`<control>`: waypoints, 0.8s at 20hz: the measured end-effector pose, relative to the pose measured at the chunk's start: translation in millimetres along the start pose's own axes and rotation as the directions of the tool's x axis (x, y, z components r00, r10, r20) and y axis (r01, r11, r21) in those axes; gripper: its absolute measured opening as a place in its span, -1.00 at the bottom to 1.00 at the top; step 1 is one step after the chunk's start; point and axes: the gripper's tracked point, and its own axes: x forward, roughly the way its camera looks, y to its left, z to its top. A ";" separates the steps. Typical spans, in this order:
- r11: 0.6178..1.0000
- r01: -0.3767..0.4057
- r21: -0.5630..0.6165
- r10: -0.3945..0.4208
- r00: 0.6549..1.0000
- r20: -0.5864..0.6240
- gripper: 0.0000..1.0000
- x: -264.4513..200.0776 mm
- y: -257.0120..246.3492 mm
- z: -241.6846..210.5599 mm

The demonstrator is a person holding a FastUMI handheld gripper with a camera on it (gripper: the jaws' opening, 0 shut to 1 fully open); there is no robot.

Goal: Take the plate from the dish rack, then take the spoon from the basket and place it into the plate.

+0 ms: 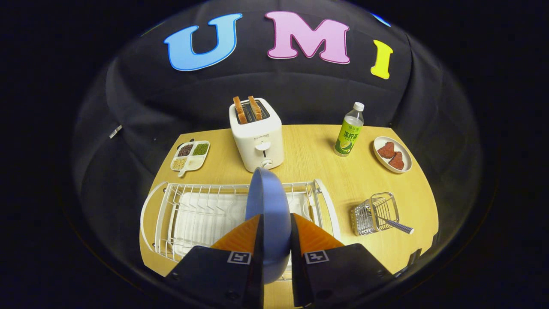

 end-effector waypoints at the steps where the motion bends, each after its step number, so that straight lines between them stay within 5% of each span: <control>1: 1.000 0.015 -0.014 -0.015 1.000 0.008 -0.40 -2.4 1.1 1.7; 6: 0.989 0.075 -0.126 -0.064 0.994 0.091 -0.46 -8.1 1.0 18.4; 16: 0.987 -0.126 0.102 0.125 0.992 0.018 -0.63 -29.3 -58.8 0.4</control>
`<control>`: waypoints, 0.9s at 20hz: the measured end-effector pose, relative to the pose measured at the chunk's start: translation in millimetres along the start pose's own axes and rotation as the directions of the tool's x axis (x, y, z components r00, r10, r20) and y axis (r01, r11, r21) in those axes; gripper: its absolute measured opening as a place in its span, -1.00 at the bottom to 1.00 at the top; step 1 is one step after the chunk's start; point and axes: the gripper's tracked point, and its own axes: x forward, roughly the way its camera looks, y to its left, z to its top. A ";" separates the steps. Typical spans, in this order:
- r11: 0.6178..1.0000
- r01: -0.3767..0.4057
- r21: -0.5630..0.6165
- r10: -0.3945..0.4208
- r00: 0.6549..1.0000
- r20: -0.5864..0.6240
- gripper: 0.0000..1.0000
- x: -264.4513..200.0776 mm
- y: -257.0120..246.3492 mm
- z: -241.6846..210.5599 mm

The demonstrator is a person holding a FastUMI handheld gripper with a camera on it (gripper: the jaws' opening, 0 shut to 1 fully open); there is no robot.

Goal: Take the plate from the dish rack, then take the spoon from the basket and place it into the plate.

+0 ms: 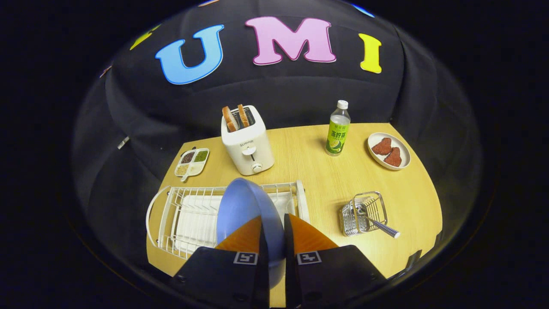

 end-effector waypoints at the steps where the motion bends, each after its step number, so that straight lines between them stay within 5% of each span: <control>1: 0.999 -0.026 0.020 0.026 1.000 0.002 -0.63 -11.0 -6.0 -0.4; 9: 0.984 -0.133 0.117 0.133 0.991 0.001 -0.63 -102.0 -80.2 -41.4; 18: 0.957 -0.045 0.285 0.073 0.993 -0.088 -0.63 -113.2 -197.2 -127.7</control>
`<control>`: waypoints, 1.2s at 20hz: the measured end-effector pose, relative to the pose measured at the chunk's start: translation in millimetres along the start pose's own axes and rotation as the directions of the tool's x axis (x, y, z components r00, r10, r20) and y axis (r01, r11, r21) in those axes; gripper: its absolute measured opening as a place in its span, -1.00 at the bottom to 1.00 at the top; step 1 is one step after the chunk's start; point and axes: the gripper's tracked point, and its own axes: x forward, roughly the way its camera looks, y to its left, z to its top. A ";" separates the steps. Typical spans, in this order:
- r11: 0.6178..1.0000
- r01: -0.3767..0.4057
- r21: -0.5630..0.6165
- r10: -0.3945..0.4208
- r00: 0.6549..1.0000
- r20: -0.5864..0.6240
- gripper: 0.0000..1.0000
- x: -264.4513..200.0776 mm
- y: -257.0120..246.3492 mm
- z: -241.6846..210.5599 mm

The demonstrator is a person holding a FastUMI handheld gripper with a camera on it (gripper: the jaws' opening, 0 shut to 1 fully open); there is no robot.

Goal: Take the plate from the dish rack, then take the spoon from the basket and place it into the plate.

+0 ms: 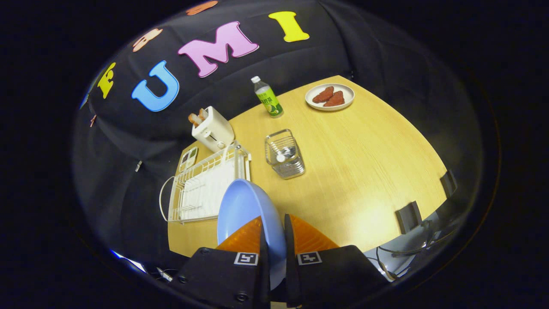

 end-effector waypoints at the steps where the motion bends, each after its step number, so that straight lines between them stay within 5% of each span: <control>1: 1.000 0.010 -0.001 -0.010 1.000 -0.013 -0.63 9.0 -11.8 -2.1; 7: 0.998 0.009 -0.056 -0.013 0.998 -0.055 -0.62 81.1 -54.8 2.2; 11: 0.993 -0.075 -0.092 0.067 0.994 -0.085 -0.56 101.6 -46.2 6.4; 13: 0.988 -0.087 -0.124 0.079 0.994 -0.071 -0.34 103.8 -51.4 11.9; 15: 0.975 -0.117 -0.189 0.112 0.993 -0.037 0.26 102.7 -50.7 19.4; 18: 0.921 -0.139 -0.364 0.178 0.981 0.077 1.00 93.2 -43.9 42.3; 24: 0.746 -0.146 -0.649 0.419 0.861 0.288 0.97 71.6 13.3 88.6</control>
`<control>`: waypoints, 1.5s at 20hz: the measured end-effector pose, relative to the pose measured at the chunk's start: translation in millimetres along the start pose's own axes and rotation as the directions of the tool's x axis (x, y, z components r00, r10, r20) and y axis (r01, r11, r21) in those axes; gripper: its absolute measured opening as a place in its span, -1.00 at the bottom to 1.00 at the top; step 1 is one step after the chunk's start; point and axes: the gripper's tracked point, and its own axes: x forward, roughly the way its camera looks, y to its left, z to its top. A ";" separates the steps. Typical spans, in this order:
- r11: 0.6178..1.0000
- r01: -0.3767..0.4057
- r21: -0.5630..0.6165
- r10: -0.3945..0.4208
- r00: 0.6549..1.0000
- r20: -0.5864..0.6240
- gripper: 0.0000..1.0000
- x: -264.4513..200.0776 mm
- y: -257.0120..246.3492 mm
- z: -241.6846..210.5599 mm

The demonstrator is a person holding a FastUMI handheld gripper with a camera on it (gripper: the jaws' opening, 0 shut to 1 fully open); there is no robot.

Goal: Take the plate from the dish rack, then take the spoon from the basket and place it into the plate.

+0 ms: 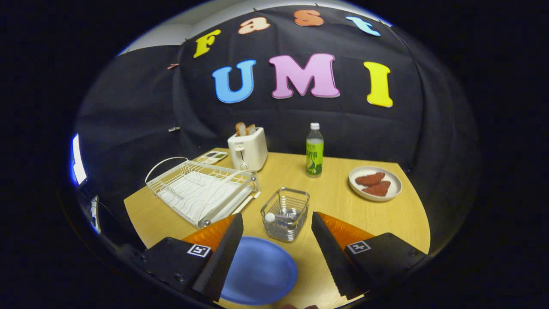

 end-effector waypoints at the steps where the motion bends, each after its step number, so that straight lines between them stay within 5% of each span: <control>1: 1.000 -0.013 -0.016 0.013 1.000 0.013 0.97 8.0 4.5 1.0; 11: 0.999 0.026 0.044 -0.026 1.000 0.002 0.88 75.7 -8.5 -21.6; 14: 0.998 0.039 0.049 -0.039 0.999 0.010 0.50 83.8 -15.4 -21.8; 17: 0.998 0.042 0.047 -0.042 0.999 0.001 0.40 94.5 -16.2 -26.9; 20: 0.998 0.063 0.016 -0.063 0.998 -0.009 -0.19 100.0 -17.8 -31.3; 23: 0.995 0.101 -0.010 -0.102 0.994 -0.029 -0.23 103.4 -23.2 -34.9; 24: 0.995 0.097 -0.013 -0.097 0.995 -0.027 -0.49 104.6 -22.5 -32.8; 30: 0.995 0.102 -0.007 -0.102 0.992 -0.068 -0.55 100.6 -24.8 -28.8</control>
